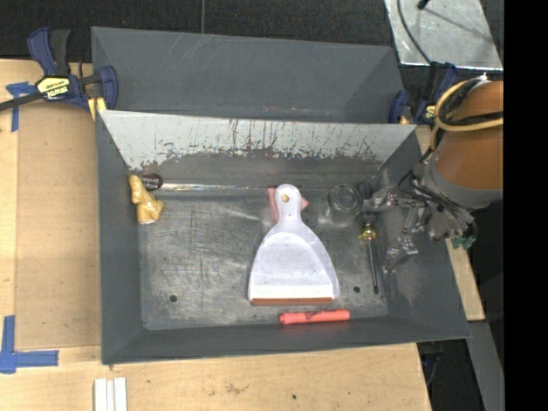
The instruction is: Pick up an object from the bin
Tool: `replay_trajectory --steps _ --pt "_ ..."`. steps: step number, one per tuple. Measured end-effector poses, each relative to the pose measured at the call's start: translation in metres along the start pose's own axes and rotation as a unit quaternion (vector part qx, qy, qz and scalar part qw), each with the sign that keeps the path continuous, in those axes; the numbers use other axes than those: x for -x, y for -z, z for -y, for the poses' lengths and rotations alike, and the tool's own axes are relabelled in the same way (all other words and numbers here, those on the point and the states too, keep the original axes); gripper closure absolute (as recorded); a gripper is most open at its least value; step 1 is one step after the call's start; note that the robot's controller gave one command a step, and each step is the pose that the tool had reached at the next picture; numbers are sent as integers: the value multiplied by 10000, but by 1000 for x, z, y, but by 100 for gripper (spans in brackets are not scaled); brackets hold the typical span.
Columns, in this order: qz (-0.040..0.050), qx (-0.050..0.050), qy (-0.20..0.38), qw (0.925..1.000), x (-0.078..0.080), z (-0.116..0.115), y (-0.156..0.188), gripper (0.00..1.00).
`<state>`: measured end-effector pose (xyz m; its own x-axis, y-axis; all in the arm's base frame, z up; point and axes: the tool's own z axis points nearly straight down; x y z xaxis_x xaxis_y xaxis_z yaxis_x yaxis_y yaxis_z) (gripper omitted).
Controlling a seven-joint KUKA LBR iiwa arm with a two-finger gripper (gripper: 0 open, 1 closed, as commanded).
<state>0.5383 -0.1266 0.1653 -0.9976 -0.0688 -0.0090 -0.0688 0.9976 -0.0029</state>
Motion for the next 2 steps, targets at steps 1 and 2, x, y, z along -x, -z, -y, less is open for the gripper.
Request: replay_trajectory --steps 1,2 --pt "-47 16 -243 9997 41 6 -7 0" --pt "-7 5 -55 10000 79 3 -16 0"
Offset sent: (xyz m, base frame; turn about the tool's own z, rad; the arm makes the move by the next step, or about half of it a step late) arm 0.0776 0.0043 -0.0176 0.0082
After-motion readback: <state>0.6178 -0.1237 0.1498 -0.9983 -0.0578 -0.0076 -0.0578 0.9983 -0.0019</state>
